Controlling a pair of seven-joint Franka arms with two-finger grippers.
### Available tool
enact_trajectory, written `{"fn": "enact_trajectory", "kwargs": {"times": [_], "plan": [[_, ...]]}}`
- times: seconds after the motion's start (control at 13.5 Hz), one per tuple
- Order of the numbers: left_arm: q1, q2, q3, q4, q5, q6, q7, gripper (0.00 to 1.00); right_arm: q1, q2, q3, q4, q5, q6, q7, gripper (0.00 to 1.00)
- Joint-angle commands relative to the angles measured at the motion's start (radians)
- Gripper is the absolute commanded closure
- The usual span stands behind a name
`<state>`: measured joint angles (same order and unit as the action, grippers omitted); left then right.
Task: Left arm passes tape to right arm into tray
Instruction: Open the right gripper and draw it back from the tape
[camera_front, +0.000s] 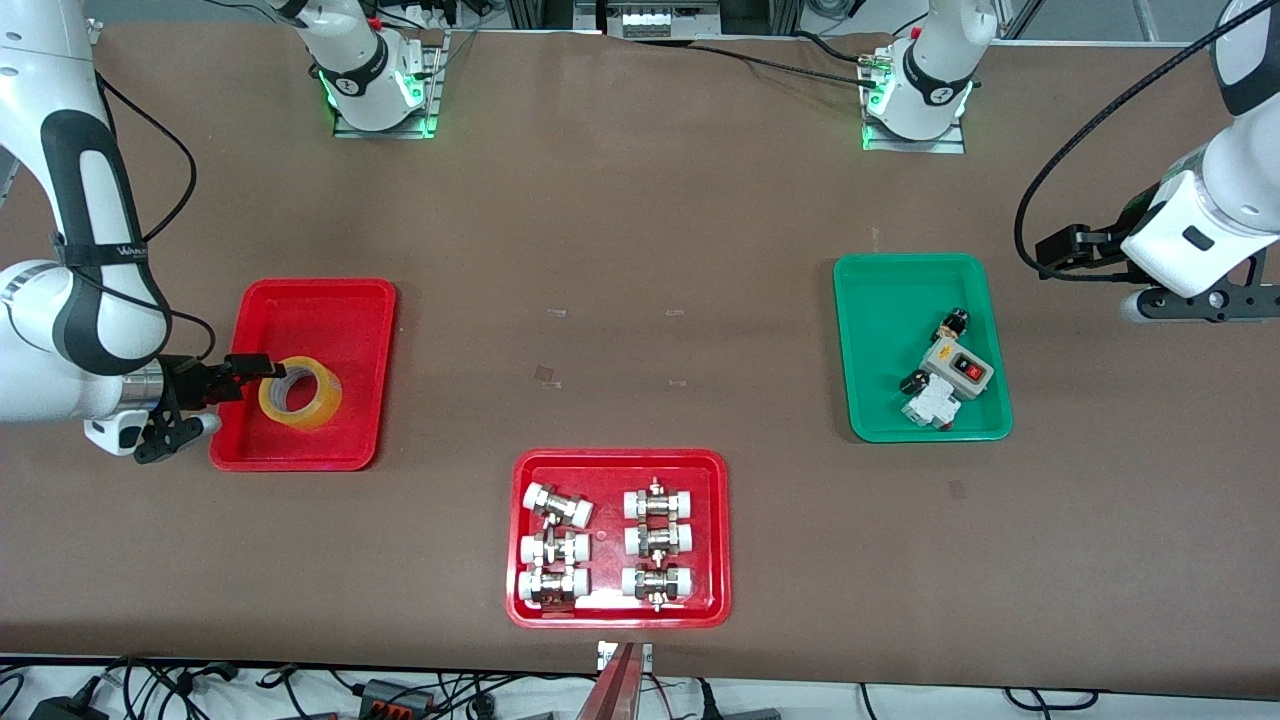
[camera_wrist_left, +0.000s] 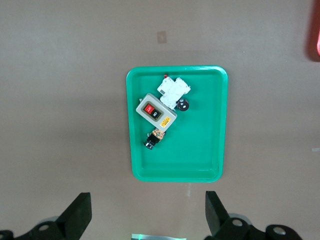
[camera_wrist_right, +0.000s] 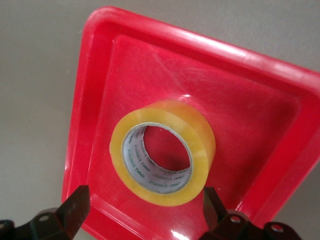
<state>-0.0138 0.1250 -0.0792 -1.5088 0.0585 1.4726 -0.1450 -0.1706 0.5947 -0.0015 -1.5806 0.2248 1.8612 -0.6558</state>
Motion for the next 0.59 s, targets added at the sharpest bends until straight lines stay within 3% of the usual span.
{"fn": "enact_trajectory", "kwargs": {"times": [0.0, 0.3, 0.52], "plan": [[0.012, -0.03, -0.014, -0.034, -0.008, 0.015, -0.024, 0.0, 0.037, -0.096, 0.0, -0.012, -0.068, 0.006, 0.024, 0.0], [0.012, -0.036, -0.016, -0.028, -0.014, 0.006, -0.018, 0.0, 0.088, -0.211, 0.002, 0.005, -0.094, -0.051, 0.336, 0.0], [0.011, -0.036, -0.016, -0.027, -0.014, 0.02, -0.019, 0.0, 0.114, -0.217, 0.009, 0.161, -0.162, -0.244, 0.523, 0.0]]}}
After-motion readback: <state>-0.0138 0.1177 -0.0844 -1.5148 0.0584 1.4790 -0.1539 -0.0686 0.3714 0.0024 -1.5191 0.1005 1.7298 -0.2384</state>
